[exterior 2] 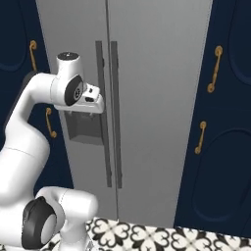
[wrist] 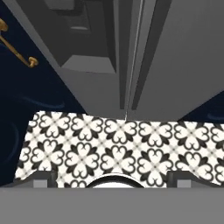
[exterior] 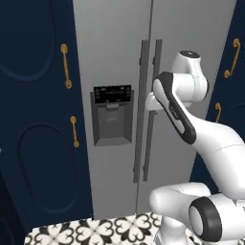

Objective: Take the strawberry from the fridge and place it on top of the pancake, located on the dining counter.

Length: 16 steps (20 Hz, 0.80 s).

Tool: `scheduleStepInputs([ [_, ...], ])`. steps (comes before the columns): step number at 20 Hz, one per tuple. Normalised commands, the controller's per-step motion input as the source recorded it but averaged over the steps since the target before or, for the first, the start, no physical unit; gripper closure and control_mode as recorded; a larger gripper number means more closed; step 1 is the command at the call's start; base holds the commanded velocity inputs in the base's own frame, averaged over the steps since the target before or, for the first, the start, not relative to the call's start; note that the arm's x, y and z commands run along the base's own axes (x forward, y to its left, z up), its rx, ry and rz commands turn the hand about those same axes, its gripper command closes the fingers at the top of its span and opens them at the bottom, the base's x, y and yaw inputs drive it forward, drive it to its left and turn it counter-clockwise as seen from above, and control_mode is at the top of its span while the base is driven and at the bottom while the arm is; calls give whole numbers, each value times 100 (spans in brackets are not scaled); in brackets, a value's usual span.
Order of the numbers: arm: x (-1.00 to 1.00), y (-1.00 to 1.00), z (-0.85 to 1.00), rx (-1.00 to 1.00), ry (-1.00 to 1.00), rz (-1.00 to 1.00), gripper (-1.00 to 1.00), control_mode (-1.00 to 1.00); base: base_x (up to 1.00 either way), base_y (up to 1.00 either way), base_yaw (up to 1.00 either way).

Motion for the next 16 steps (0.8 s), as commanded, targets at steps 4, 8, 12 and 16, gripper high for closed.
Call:
scheduleStepInputs([
  [4, 0, 0, 0, 0, 0, 0, -100, 100, -15, -29, 0],
  [8, 0, 0, 0, 0, 0, 0, -100, 100, -1, -14, 0],
  [12, 0, 0, 0, 0, 0, 0, -100, 100, 0, 0, 0],
  [16, 0, 0, 0, 0, 0, 0, -100, 100, 0, -36, 0],
])
